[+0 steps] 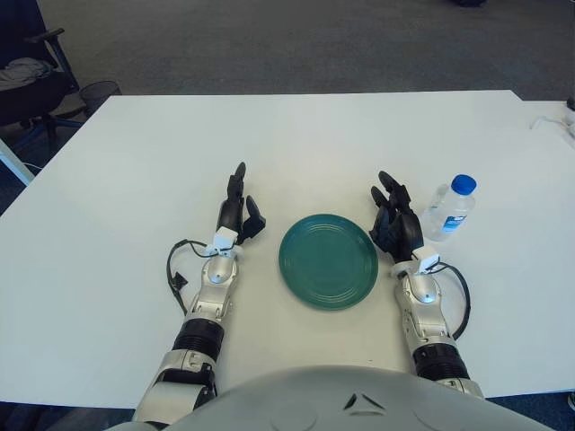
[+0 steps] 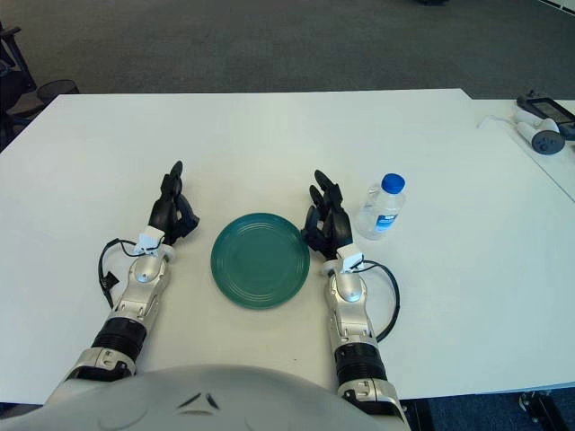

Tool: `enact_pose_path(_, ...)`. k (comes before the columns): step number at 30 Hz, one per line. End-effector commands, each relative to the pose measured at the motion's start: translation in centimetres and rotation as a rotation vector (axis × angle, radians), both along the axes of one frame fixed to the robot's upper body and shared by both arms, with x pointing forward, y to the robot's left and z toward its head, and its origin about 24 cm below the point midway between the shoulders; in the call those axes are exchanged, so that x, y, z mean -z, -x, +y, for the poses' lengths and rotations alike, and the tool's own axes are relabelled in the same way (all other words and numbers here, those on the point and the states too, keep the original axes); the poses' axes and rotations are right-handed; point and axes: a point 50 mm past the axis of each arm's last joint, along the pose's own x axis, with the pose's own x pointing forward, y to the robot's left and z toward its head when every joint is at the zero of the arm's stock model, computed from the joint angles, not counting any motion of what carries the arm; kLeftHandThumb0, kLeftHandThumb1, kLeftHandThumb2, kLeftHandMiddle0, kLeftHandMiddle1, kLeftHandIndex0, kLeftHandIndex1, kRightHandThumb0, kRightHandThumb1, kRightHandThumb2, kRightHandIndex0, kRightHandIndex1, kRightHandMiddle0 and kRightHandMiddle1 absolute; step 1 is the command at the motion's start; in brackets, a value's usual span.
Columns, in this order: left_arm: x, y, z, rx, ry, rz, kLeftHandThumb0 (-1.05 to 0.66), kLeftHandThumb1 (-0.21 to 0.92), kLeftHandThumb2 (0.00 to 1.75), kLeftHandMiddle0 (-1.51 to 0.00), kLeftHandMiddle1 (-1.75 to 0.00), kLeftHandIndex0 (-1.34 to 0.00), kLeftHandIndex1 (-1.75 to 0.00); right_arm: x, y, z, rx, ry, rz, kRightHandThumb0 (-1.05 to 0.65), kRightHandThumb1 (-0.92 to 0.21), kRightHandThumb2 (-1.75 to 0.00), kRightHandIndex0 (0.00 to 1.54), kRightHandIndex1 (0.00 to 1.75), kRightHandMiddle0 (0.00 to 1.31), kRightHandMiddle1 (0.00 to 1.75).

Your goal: Put the bottle into the plate.

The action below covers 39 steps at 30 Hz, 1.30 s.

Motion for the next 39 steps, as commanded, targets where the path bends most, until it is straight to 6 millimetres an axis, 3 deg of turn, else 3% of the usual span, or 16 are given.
enact_pose_path(1,3.0,2.1,0.4,-0.008,0.015,0.171,-0.85,0.92,1.16,-0.11,-0.04,0.0,-0.32,4.8,4.1,-0.5,0.04,-0.035,0.257,-0.7,-0.92,-0.91,0.19,0.06,0.0,0.4)
enact_pose_path(15,2.8,2.2,0.5,-0.001,0.028,0.175,-0.83,0.92,1.14,-0.12,-0.04,0.0,-0.33,4.4,4.2,-0.2,0.046,-0.052,0.233,-0.7,-0.92,-0.89,0.19,0.06,0.0,0.38)
enact_pose_path(29,3.0,2.4,0.6,0.005,0.025,0.179,-0.82,0.92,1.15,-0.15,-0.05,0.0,-0.38,2.8,5.9,-0.2,0.036,-0.016,0.182,-0.64,-0.92,-0.67,0.25,0.08,0.0,0.52)
enact_pose_path(31,2.9,2.3,0.6,0.005,0.023,0.174,-0.82,0.92,1.15,-0.15,-0.05,0.0,-0.38,2.3,6.5,-0.4,0.026,0.006,0.165,-0.67,-0.92,-0.6,0.22,0.06,0.0,0.48)
enact_pose_path(35,2.9,2.3,0.5,0.01,0.011,0.16,-0.83,0.92,1.14,-0.16,-0.05,0.0,-0.4,1.7,7.4,-0.6,0.015,0.095,0.128,-0.86,-0.92,-0.36,0.06,0.01,0.0,0.19)
enact_pose_path(39,2.9,2.3,0.5,0.017,0.009,0.158,-0.85,0.92,1.14,-0.16,-0.05,0.0,-0.4,1.1,7.8,-0.7,0.007,0.174,0.071,-0.96,-0.92,-0.28,0.01,0.0,0.0,0.05)
